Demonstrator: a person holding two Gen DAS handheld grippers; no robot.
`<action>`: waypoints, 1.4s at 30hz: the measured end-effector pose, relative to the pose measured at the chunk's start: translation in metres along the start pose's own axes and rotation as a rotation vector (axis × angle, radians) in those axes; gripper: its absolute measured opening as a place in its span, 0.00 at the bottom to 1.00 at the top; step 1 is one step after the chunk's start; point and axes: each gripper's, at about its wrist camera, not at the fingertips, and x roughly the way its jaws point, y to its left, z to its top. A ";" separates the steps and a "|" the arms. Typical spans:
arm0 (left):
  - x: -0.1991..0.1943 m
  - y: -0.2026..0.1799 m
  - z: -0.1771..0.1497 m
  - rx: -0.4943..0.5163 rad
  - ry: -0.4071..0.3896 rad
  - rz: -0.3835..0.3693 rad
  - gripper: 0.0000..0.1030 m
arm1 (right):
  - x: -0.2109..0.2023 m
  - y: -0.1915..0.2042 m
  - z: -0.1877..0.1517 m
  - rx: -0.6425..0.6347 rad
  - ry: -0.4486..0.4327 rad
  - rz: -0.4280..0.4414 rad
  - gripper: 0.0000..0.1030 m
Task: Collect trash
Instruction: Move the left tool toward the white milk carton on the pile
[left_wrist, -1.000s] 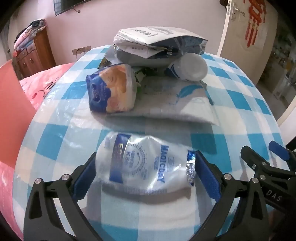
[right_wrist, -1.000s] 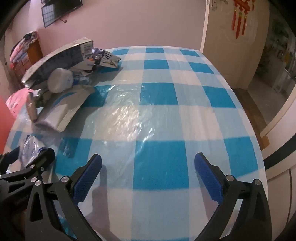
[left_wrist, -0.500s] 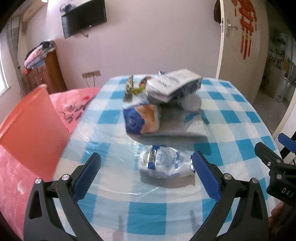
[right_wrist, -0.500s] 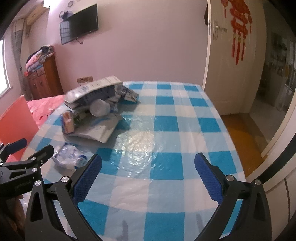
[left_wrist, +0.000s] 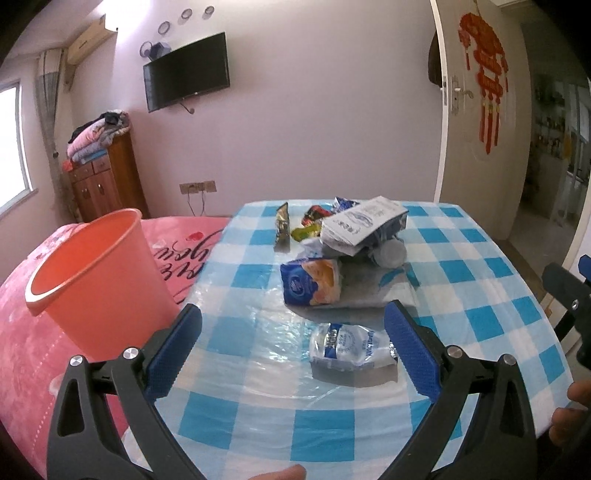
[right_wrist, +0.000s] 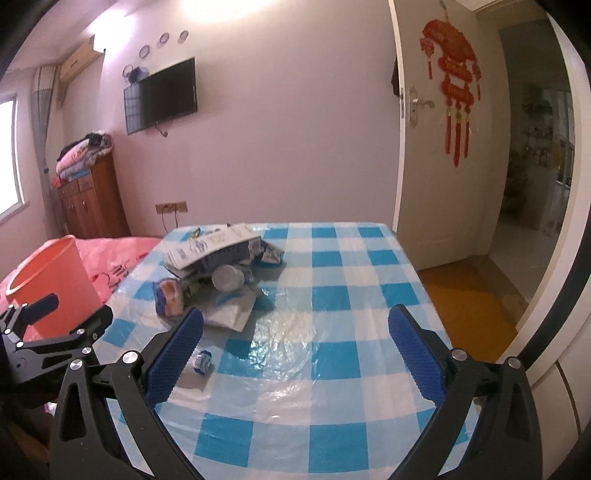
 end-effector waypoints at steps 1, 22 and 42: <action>-0.001 0.001 0.000 0.002 -0.002 -0.002 0.96 | -0.002 0.000 0.001 -0.001 -0.003 -0.001 0.96; -0.032 0.034 0.002 -0.050 -0.045 0.006 0.96 | -0.035 0.028 0.006 -0.071 -0.007 0.068 0.96; 0.001 0.034 -0.003 -0.064 0.027 0.047 0.96 | 0.001 0.010 0.008 -0.029 0.045 0.095 0.96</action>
